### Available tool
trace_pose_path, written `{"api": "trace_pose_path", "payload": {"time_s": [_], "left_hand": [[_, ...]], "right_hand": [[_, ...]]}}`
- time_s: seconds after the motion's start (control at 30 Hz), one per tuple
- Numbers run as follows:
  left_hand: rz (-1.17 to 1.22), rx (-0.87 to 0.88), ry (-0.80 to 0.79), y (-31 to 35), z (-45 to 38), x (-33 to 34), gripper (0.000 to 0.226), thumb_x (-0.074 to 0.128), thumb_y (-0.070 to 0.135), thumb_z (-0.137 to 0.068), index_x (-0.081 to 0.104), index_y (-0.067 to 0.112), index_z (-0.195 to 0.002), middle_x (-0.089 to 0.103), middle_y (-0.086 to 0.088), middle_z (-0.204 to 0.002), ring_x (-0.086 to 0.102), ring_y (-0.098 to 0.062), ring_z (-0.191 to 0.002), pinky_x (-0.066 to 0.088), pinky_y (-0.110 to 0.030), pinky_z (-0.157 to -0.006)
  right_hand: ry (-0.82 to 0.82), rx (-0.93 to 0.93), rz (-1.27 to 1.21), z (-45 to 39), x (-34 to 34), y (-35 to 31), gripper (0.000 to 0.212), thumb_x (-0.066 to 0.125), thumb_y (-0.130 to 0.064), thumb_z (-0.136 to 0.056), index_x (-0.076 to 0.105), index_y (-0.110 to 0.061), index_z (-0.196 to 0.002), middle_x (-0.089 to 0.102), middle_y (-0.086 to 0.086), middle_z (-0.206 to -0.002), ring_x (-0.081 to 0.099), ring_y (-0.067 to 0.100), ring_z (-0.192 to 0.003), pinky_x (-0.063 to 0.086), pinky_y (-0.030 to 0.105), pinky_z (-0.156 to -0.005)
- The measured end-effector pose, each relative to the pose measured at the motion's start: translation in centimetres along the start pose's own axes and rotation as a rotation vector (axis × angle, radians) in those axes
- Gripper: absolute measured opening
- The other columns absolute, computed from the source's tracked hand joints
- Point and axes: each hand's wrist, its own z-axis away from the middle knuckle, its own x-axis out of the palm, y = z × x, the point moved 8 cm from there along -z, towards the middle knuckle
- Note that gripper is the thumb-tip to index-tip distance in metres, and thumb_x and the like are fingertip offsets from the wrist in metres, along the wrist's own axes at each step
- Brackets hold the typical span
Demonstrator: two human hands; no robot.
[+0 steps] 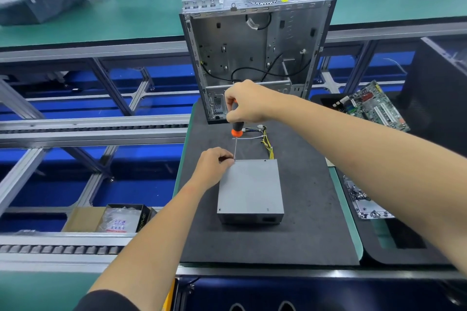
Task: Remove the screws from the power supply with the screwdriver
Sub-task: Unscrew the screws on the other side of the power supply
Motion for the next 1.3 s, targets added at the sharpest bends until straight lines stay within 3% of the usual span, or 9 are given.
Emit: {"api": "trace_pose_path", "payload": {"time_s": [0.2,0.33,0.47,0.63,0.7,0.83,1.07,1.17,1.3], "left_hand": [[0.004,0.003,0.011,0.2,0.0,-0.1,0.01,0.067,0.014,-0.087,0.074,0.013,-0.093,0.067,0.006,-0.089,0.06,-0.007,-0.082,0.041,-0.01,-0.073],[0.006,-0.017,-0.04,0.0,-0.1,-0.1,0.013,0.065,0.011,-0.088,0.074,0.012,-0.097,0.067,0.008,-0.091,0.059,-0.003,-0.083,0.038,-0.006,-0.072],[0.031,-0.038,-0.059,-0.4,-0.1,-0.3,0.017,0.064,0.007,-0.088,0.074,0.011,-0.101,0.068,0.006,-0.094,0.058,-0.002,-0.085,0.038,-0.005,-0.075],[0.038,-0.019,-0.051,-0.1,-0.2,-0.5,0.015,0.067,0.007,-0.086,0.075,0.011,-0.099,0.067,0.009,-0.087,0.058,0.002,-0.08,0.039,0.002,-0.067],[0.055,-0.022,-0.047,-0.3,-0.2,-0.5,0.014,0.068,0.008,-0.085,0.076,0.011,-0.097,0.067,0.009,-0.087,0.059,0.002,-0.08,0.039,0.003,-0.067],[0.111,-0.065,-0.055,-0.6,-0.4,-0.5,0.012,0.07,0.01,-0.084,0.074,0.021,-0.087,0.069,0.013,-0.082,0.061,0.003,-0.077,0.043,-0.003,-0.064],[0.124,-0.087,-0.067,-1.1,-0.6,-0.4,0.018,0.066,0.007,-0.087,0.074,0.023,-0.086,0.07,0.011,-0.084,0.062,0.0,-0.082,0.042,-0.009,-0.072],[0.125,-0.084,-0.064,-1.2,-0.5,-0.3,0.017,0.064,0.007,-0.087,0.073,0.022,-0.088,0.069,0.011,-0.085,0.061,0.0,-0.083,0.041,-0.008,-0.072],[0.101,-0.053,-0.082,-0.6,-0.4,-0.2,0.012,0.069,0.013,-0.085,0.071,0.025,-0.085,0.068,0.012,-0.081,0.062,-0.001,-0.079,0.042,-0.007,-0.068]], "right_hand": [[-0.043,-0.023,0.001,0.0,0.2,-0.5,0.009,0.061,-0.018,-0.08,0.059,-0.009,-0.082,0.069,0.008,-0.084,0.053,0.022,-0.07,0.035,0.025,-0.049],[-0.101,0.002,0.129,0.0,0.5,-1.1,0.025,0.058,-0.021,-0.083,0.064,0.001,-0.093,0.069,0.011,-0.077,0.057,0.022,-0.061,0.036,0.023,-0.046],[-0.177,0.007,0.165,-0.2,0.9,-1.7,0.016,0.054,-0.019,-0.086,0.054,-0.005,-0.079,0.069,0.012,-0.072,0.07,0.023,-0.055,0.041,0.019,-0.043],[-0.137,0.003,0.149,-0.3,0.7,-1.8,0.024,0.054,-0.016,-0.083,0.065,0.004,-0.088,0.072,0.015,-0.074,0.066,0.022,-0.055,0.038,0.019,-0.043],[-0.138,-0.061,0.151,-0.2,0.8,-2.0,0.019,0.057,-0.016,-0.082,0.066,0.0,-0.086,0.072,0.011,-0.078,0.067,0.023,-0.064,0.039,0.021,-0.046],[-0.246,-0.168,0.154,0.3,0.8,-2.6,0.008,0.064,-0.011,-0.078,0.066,-0.017,-0.082,0.059,-0.016,-0.069,0.054,0.003,-0.064,0.036,0.017,-0.051],[-0.206,0.071,0.01,-1.2,0.9,-0.2,0.016,0.053,-0.016,-0.084,0.064,-0.004,-0.085,0.072,0.006,-0.064,0.071,0.018,-0.053,0.052,0.022,-0.056],[-0.191,0.151,0.035,-1.4,1.0,0.4,0.02,0.05,-0.019,-0.085,0.056,-0.004,-0.073,0.061,0.0,-0.04,0.069,0.023,-0.048,0.05,0.021,-0.051],[-0.179,0.17,0.027,-1.1,0.7,0.8,0.02,0.05,-0.019,-0.086,0.053,-0.006,-0.07,0.061,0.001,-0.04,0.07,0.024,-0.052,0.053,0.025,-0.06]]}}
